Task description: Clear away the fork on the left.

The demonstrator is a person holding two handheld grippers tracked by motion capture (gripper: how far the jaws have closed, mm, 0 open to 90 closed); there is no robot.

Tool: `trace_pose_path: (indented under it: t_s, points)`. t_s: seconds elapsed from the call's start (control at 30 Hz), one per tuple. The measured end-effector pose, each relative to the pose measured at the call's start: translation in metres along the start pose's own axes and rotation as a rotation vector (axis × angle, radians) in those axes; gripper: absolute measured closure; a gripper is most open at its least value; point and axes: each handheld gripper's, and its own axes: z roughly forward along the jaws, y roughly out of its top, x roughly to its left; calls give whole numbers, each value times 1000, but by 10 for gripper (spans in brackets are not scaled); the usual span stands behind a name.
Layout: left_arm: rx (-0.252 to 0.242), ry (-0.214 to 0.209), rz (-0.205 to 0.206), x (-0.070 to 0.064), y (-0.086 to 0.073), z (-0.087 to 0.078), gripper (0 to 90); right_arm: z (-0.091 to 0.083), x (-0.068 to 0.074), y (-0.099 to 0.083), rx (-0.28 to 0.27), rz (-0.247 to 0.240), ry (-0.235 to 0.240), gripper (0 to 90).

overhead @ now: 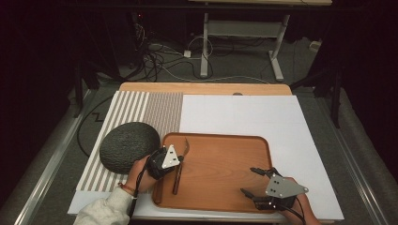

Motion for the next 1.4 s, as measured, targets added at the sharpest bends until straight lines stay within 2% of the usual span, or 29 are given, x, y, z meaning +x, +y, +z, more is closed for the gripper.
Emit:
trace_pose_path:
  t_s: [0.27, 0.33, 0.37, 0.43, 0.5, 0.57, 0.63, 0.7, 0.77, 0.83, 0.93, 1.0, 1.03, 1.1, 1.2, 1.3, 1.4]
  points:
    - [-30, -19, 21, -8, 10, 4, 874, 1, 0, 0, 3, -1, 4, 295]
    - [-42, -24, 11, -10, 12, 3, 874, 1, 1, 0, 2, 0, 2, 295]
    - [-54, -25, -5, -9, 12, 2, 859, 0, 0, 0, 2, 0, 2, 295]
    - [-85, -45, -72, -7, 12, -3, 764, 0, 0, 0, 2, 2, 0, 295]
    - [-112, -70, -133, -5, 11, -8, 706, -1, 0, -1, 3, 2, -1, 295]
    - [-104, -93, -178, -5, 10, -10, 603, -1, 1, -1, 2, 1, 1, 295]
    - [-69, -119, -188, -7, 9, -5, 576, 0, 1, 0, 6, -5, 4, 295]
    - [-24, -93, -175, -10, 12, 0, 571, 0, 2, 1, 6, -4, 5, 296]
    - [3, -69, -183, -10, 17, 1, 577, 1, 3, 1, 6, -11, 6, 300]
    - [53, -55, -154, -13, 20, 6, 613, 1, 3, 1, 9, -13, 11, 300]
    - [69, -41, -136, -14, 25, 9, 704, 2, 3, 1, 13, -13, 14, 301]
    - [77, -27, -141, -13, 26, 10, 724, 2, 3, 1, 17, -15, 17, 301]
    - [79, -19, -141, -13, 26, 11, 775, 2, 3, 1, 19, -15, 18, 302]
    - [77, -21, -144, -12, 26, 12, 780, 1, 3, 1, 17, -16, 19, 302]
    - [73, 19, -126, -14, 27, 10, 838, 1, 3, 0, 17, -17, 16, 303]
    - [81, 67, -96, -16, 27, 9, 839, 1, 3, 0, 17, -17, 18, 303]
    - [77, 106, -99, -13, 26, 6, 848, 1, 3, 0, 19, -18, 17, 303]
